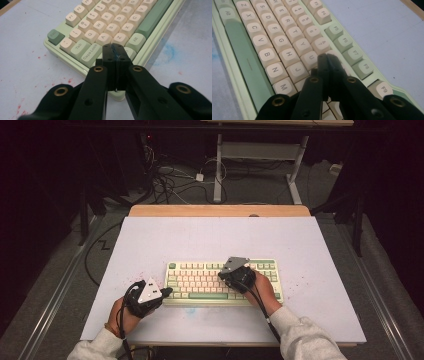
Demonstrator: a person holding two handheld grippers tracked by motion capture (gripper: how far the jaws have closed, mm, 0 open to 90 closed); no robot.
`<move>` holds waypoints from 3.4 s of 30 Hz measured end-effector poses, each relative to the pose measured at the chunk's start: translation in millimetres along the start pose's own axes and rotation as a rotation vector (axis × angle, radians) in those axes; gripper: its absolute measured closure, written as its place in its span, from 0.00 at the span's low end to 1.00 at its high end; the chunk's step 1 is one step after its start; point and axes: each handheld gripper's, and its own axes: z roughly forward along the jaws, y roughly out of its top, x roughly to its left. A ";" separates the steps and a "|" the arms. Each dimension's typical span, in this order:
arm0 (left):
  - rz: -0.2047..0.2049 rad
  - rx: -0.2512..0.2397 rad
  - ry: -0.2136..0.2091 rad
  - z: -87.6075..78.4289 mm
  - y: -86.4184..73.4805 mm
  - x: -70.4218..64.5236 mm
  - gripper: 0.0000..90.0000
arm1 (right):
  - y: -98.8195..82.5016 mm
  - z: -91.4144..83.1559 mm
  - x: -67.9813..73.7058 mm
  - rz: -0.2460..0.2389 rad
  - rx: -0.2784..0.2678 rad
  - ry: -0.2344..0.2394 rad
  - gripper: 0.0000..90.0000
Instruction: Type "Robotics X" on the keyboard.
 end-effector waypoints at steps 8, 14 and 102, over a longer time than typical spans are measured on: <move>0.011 0.013 -0.003 1.9 -0.1 -1.0 0.97 | 2.1 3.7 6.1 -0.037 0.026 0.003 1.00; 0.013 0.017 -0.006 2.7 0.3 -1.2 0.97 | 1.4 -7.3 3.1 -0.018 -0.011 -0.003 1.00; 0.074 0.047 -0.113 57.6 57.4 -14.6 0.97 | -56.5 -103.6 -6.6 0.050 -0.131 -0.082 1.00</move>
